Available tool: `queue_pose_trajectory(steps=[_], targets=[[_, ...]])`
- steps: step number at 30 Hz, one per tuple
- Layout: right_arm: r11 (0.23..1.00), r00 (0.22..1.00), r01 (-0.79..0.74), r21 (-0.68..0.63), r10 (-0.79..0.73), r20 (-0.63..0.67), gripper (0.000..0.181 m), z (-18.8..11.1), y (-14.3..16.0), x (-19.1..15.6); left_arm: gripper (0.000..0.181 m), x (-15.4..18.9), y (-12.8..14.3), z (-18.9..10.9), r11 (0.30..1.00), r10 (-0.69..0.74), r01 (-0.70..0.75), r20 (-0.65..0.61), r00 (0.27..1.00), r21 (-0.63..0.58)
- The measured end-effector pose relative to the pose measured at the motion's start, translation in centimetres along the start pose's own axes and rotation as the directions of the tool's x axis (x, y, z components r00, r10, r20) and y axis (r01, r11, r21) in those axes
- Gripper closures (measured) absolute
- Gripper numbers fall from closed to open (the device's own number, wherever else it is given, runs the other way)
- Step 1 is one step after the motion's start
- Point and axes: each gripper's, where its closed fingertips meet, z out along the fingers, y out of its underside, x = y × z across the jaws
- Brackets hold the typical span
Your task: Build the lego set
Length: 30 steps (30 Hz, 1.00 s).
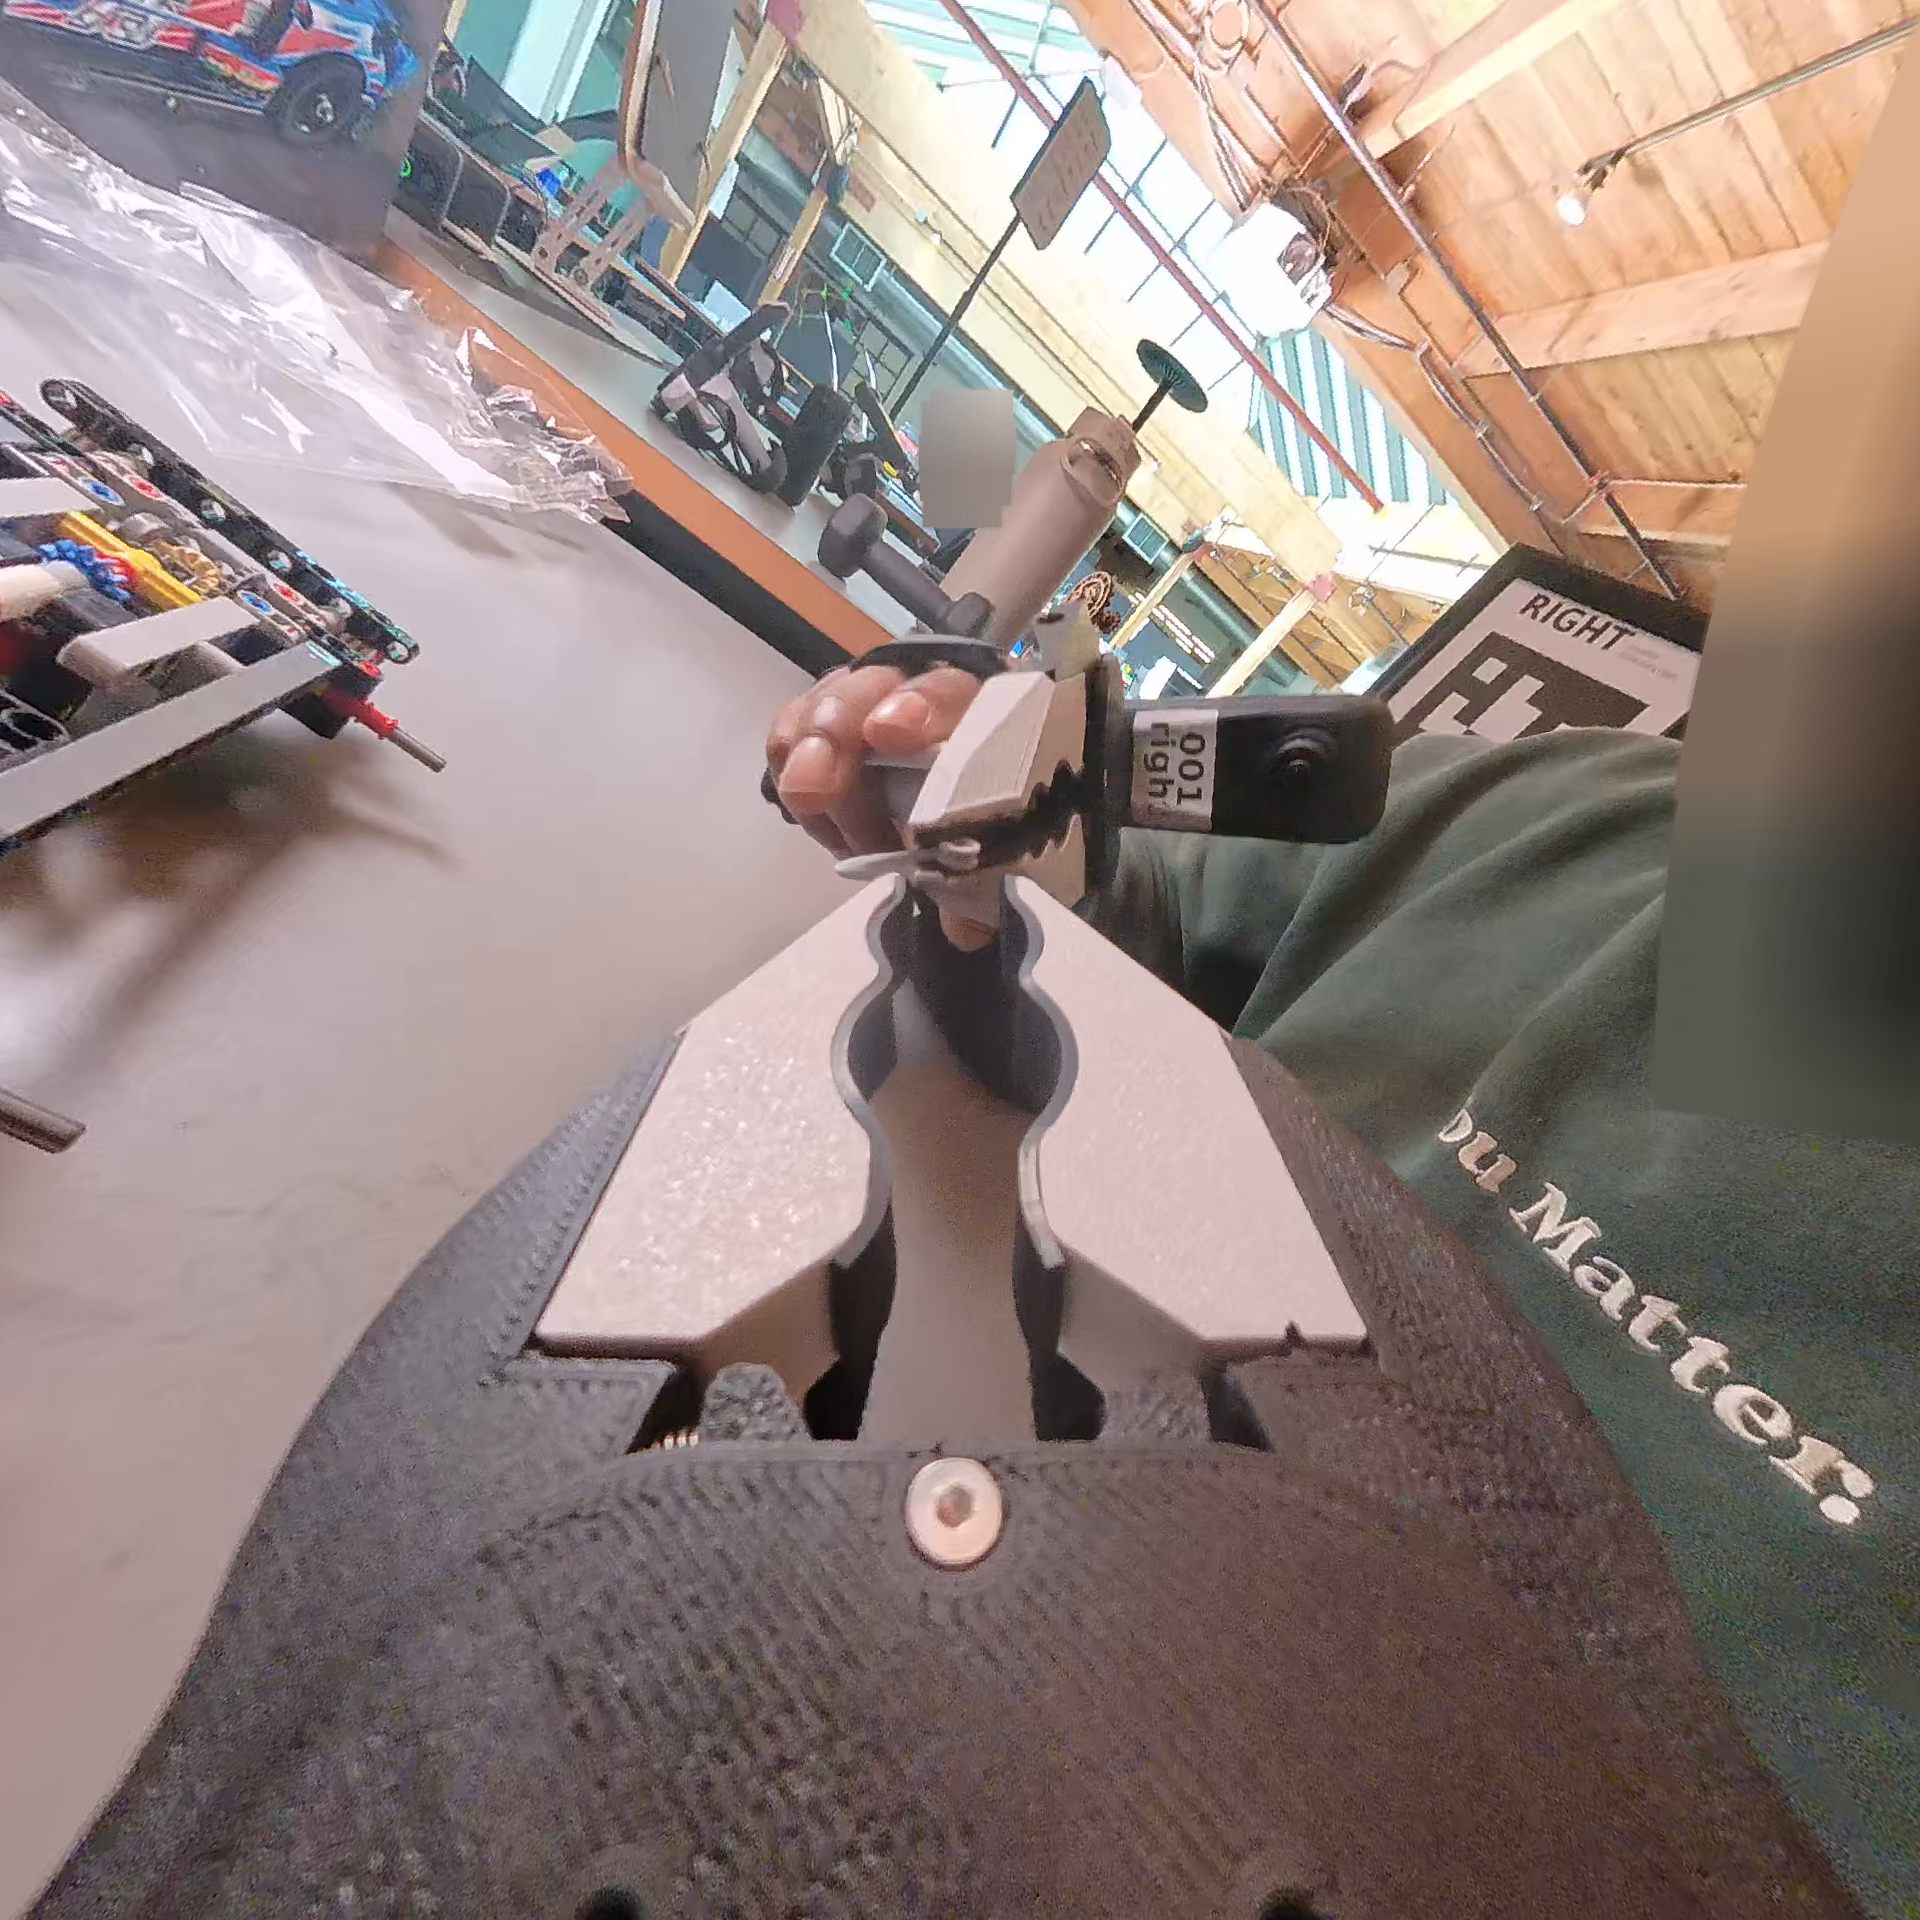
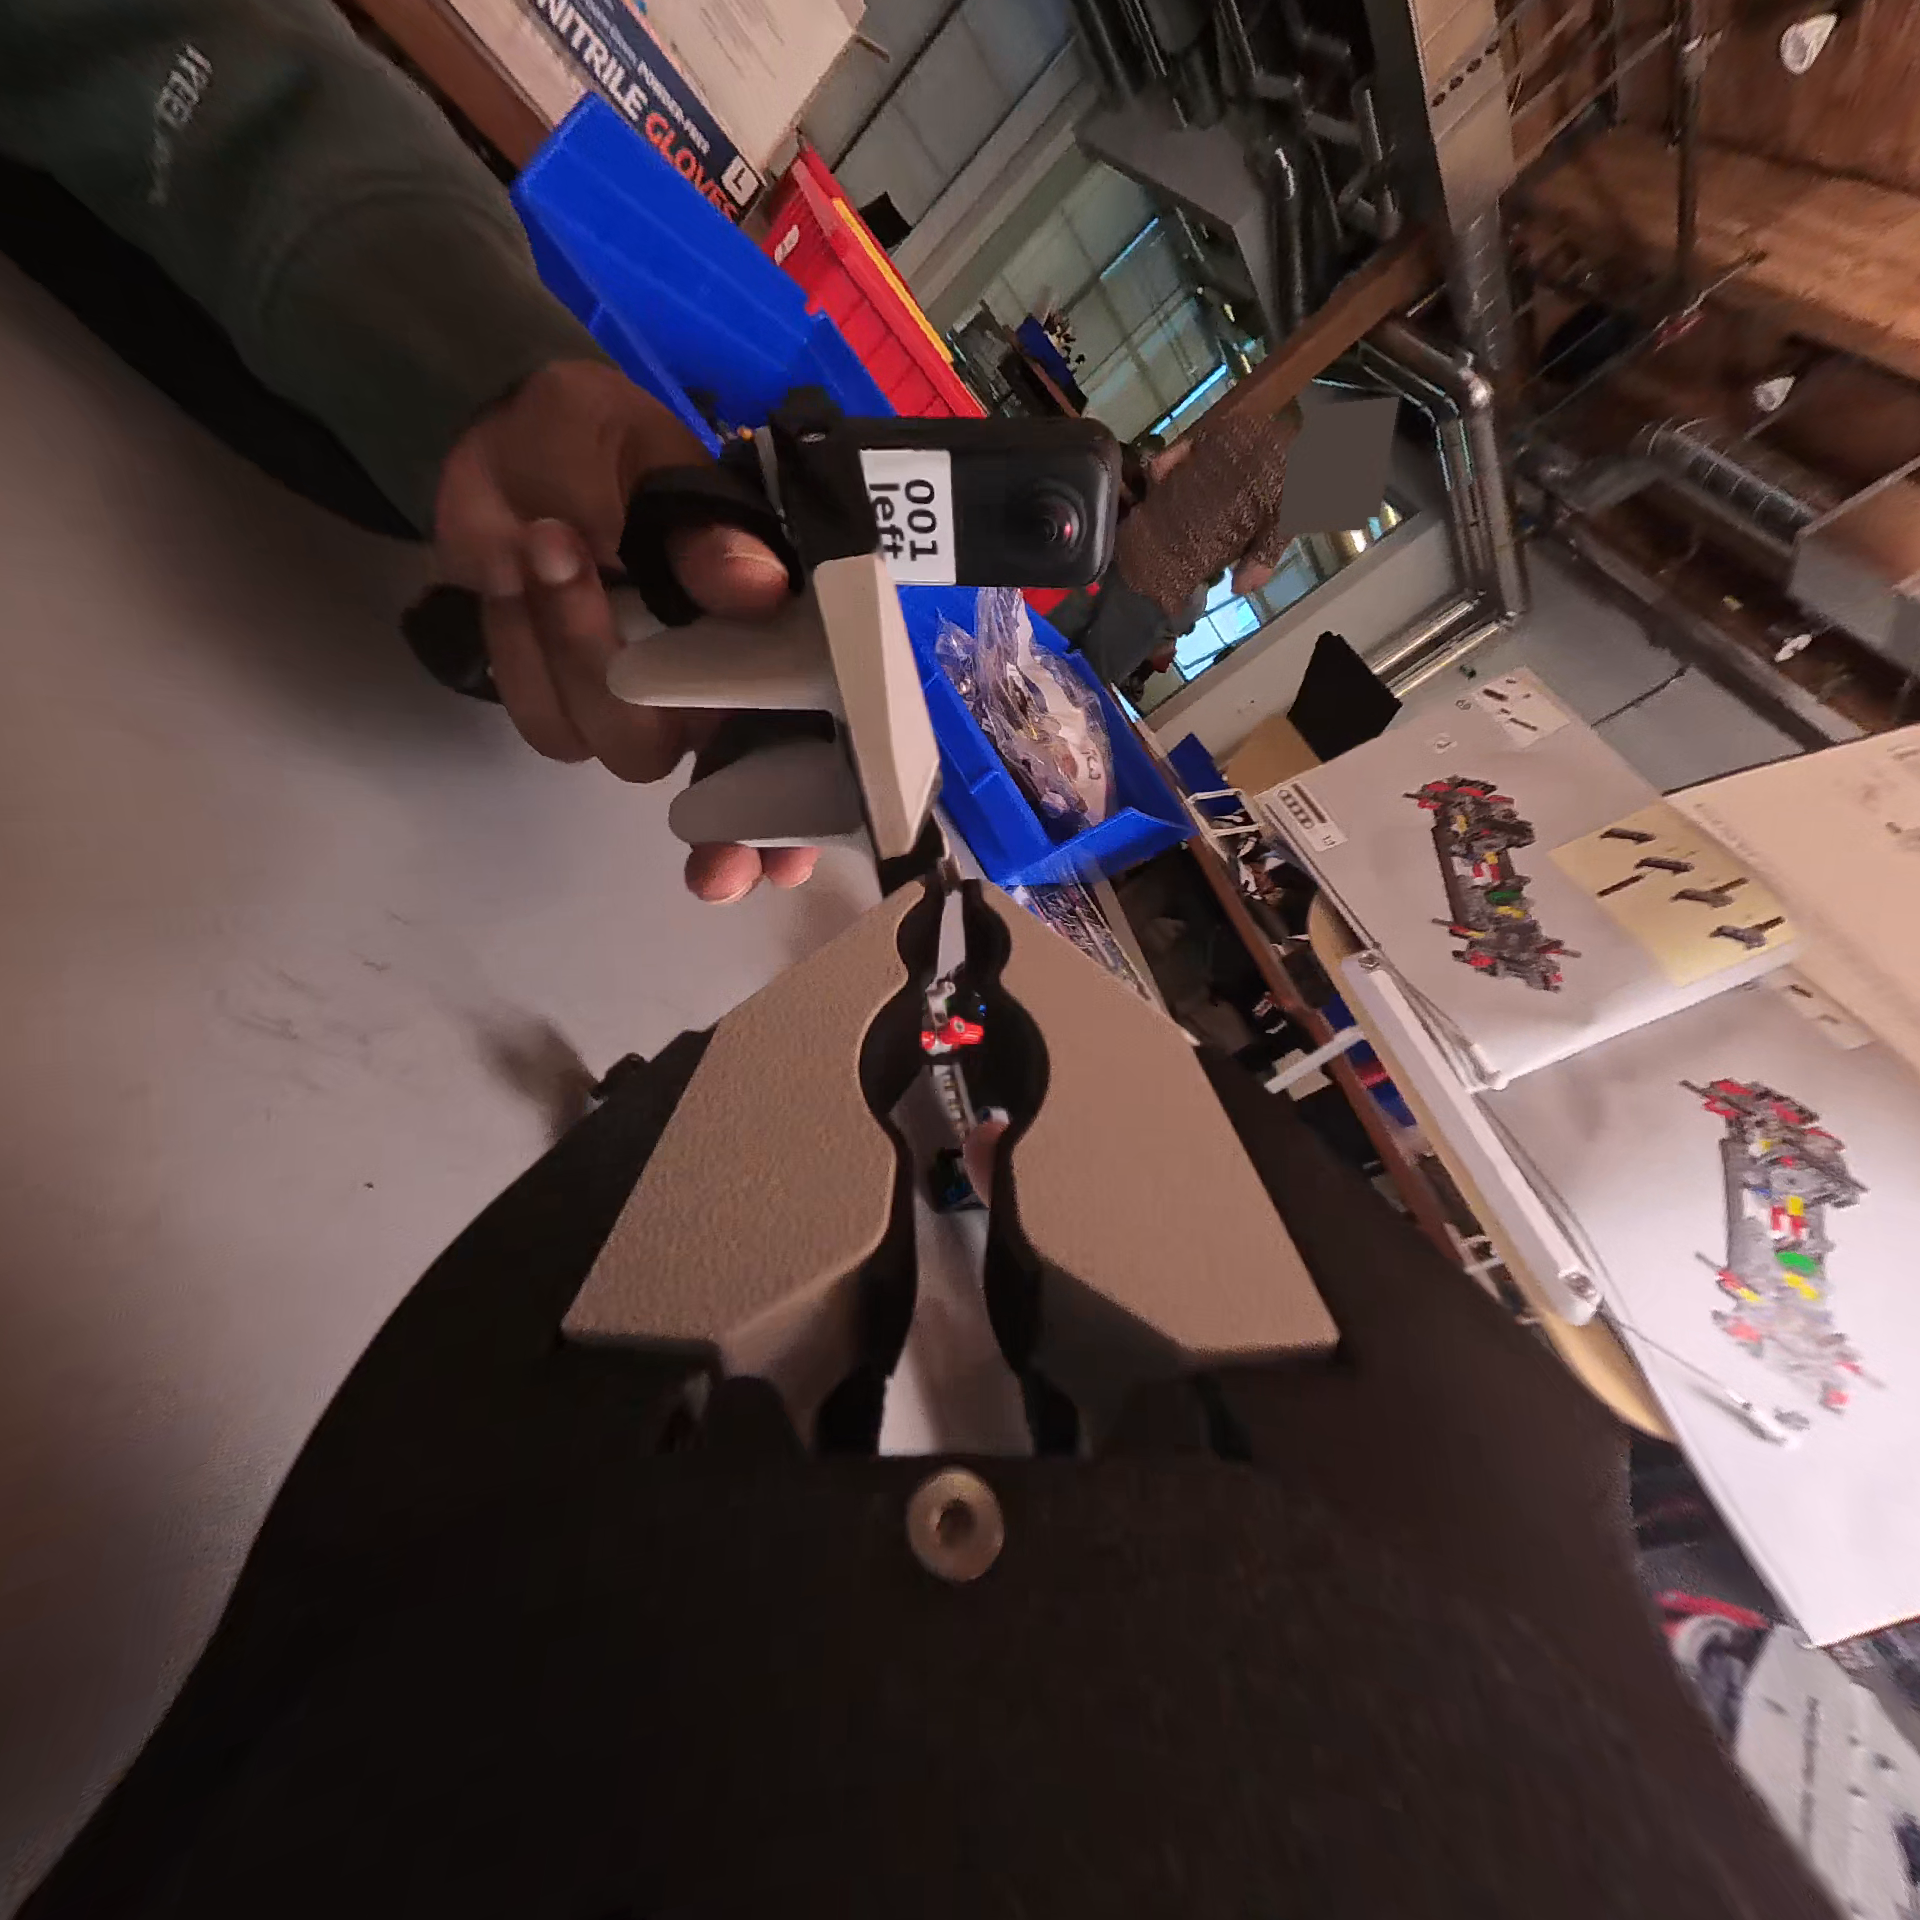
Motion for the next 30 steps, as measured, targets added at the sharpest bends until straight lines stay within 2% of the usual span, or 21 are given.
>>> queue_pose_trajectory(steps=[13, 22, 27, 30], targets=[[0.955, 0.950, 0.290, -0.062, -0.295, -0.100, 0.181, 0.2, -0.3, 0.1, 0.170, -0.1, -0.8, -0.3, 0.995, 0.095, -0.097, 0.064, 0.993, 0.034], [0.901, 0.901, 0.390, -0.188, -0.416, -0.121, 0.181, 0.7, 1.2, 0.4, 0.175, -1.5, -1.1, -0.6, 0.950, 0.304, -0.313, 0.284, 0.909, -0.017], [0.891, 0.894, 0.407, -0.201, -0.433, -0.111, 0.181, 0.9, 1.4, 0.1, 0.177, -1.8, -0.9, -0.8, 0.934, 0.351, -0.353, 0.304, 0.886, -0.052], [0.932, 0.934, 0.326, -0.159, -0.343, -0.096, 0.181, 0.8, 1.2, -0.1, 0.177, -1.6, -0.7, -1.0, 0.916, 0.400, -0.395, 0.279, 0.873, -0.076]])
